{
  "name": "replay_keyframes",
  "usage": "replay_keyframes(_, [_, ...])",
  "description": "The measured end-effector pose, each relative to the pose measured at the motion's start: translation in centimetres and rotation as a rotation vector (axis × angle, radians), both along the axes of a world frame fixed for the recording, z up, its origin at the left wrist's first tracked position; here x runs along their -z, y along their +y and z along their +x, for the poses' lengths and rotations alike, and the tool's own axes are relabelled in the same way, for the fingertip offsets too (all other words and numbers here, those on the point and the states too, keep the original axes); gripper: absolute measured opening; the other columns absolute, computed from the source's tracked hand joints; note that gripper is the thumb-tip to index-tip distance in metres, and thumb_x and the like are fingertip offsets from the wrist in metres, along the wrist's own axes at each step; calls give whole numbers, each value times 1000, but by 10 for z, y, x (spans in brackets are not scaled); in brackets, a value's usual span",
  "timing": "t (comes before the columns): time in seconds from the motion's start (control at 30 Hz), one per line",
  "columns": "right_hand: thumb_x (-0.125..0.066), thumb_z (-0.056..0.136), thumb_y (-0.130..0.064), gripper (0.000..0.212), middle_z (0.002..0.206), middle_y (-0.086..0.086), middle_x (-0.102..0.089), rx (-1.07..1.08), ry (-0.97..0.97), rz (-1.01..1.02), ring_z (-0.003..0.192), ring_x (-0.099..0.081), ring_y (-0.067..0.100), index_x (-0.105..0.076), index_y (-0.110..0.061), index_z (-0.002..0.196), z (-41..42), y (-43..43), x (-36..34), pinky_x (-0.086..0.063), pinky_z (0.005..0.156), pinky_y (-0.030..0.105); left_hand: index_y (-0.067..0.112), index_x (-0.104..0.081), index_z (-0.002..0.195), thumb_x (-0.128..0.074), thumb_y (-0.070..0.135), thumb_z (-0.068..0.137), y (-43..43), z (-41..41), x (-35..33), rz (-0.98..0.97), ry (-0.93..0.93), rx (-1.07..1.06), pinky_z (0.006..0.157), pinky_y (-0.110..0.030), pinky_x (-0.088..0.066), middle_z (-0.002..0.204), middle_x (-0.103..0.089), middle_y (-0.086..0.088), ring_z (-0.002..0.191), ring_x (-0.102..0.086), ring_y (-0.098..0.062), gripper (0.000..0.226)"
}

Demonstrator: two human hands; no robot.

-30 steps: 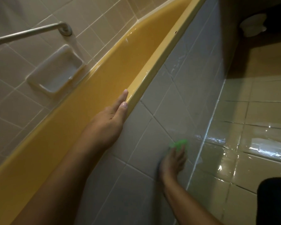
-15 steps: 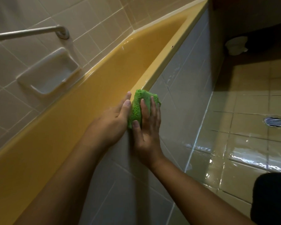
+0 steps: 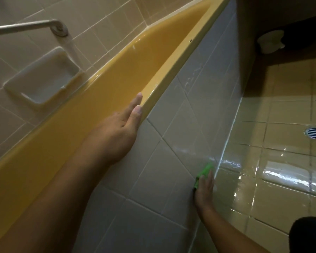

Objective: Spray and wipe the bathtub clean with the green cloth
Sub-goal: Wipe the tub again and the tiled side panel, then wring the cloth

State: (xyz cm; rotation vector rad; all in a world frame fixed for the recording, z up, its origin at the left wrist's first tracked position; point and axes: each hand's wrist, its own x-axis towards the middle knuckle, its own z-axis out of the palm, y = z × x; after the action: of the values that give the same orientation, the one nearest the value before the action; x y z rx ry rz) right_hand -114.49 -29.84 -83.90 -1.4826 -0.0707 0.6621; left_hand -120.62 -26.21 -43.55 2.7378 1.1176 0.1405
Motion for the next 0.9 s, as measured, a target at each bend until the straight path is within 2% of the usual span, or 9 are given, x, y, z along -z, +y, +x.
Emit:
replay_keyframes(0.07, [-29, 94, -49, 80, 172, 13, -14, -22, 100, -52, 159, -11, 28, -12, -13, 165, -1, 0, 25, -7, 129, 41, 73, -12, 150, -15, 68, 101, 1, 2, 1, 8, 0, -5, 121, -45, -25, 166, -34, 7, 153, -29, -21, 49])
replay_keyframes(0.17, [-35, 110, -32, 60, 172, 13, -17, 36, 246, -98, 158, -15, 30, -15, -17, 165, 0, 7, 25, -11, 128, 45, 74, -12, 149, -18, 67, 102, 2, 5, 1, 21, 7, -2, 119, -45, -27, 165, -36, 3, 151, -32, -24, 48])
replay_keyframes(0.27, [-21, 100, -46, 72, 172, 12, -16, 44, 253, -135, 157, -15, 31, -19, -16, 165, 3, 8, -21, -12, 127, 46, 73, -12, 150, -18, 71, 101, 4, 8, 1, 19, 14, -1, 120, -44, -27, 165, -37, 4, 152, -32, -22, 50])
replay_keyframes(0.4, [-22, 98, -58, 75, 171, 8, -20, 121, -34, 51, 157, -17, 24, -15, -25, 165, -20, 4, -119, -14, 129, 40, 72, -11, 151, -16, 72, 100, 6, 14, 0, 3, 27, 5, 117, -40, -28, 163, -41, -3, 151, -34, -24, 51])
replay_keyframes(0.57, [-21, 110, -40, 60, 174, 3, 1, 75, -653, 286, 160, 9, 23, -11, -21, 166, -30, 5, -235, 2, 129, 48, 76, -10, 147, -2, 82, 91, 9, 19, 1, -2, 16, 19, 123, -47, -27, 165, -38, -3, 153, -32, -24, 57])
replay_keyframes(0.67, [-29, 110, -39, 60, 174, 7, 2, 9, -881, 402, 160, 11, 29, -11, -25, 165, -6, -4, -272, -1, 128, 55, 61, -33, 151, -4, 84, 91, 10, 23, 0, -59, -76, -4, 122, -45, -31, 158, -48, 1, 149, -40, -22, 70])
replay_keyframes(0.73, [-33, 109, -40, 61, 174, 4, 6, -78, -939, 425, 159, 15, 28, -10, -30, 164, 14, -6, -274, 0, 128, 56, 40, -53, 148, -9, 82, 94, 7, 26, -3, -87, -132, -7, 119, -39, -34, 151, -56, 3, 144, -47, -19, 81])
replay_keyframes(0.8, [-35, 108, -42, 62, 174, -1, 9, -140, -946, 430, 159, 19, 26, -8, -37, 164, 31, -6, -268, 1, 129, 55, 34, -55, 148, -13, 77, 94, 7, 30, -3, -98, -127, 3, 114, -33, -35, 150, -57, 0, 142, -48, -19, 81])
replay_keyframes(0.9, [-35, 107, -43, 62, 174, -1, 9, -93, -919, 432, 159, 18, 23, -7, -36, 163, 47, 1, -253, 3, 129, 50, 66, -25, 151, -6, 89, 88, 13, 36, -3, -48, -40, 27, 123, -45, -29, 161, -44, -2, 150, -37, -24, 70])
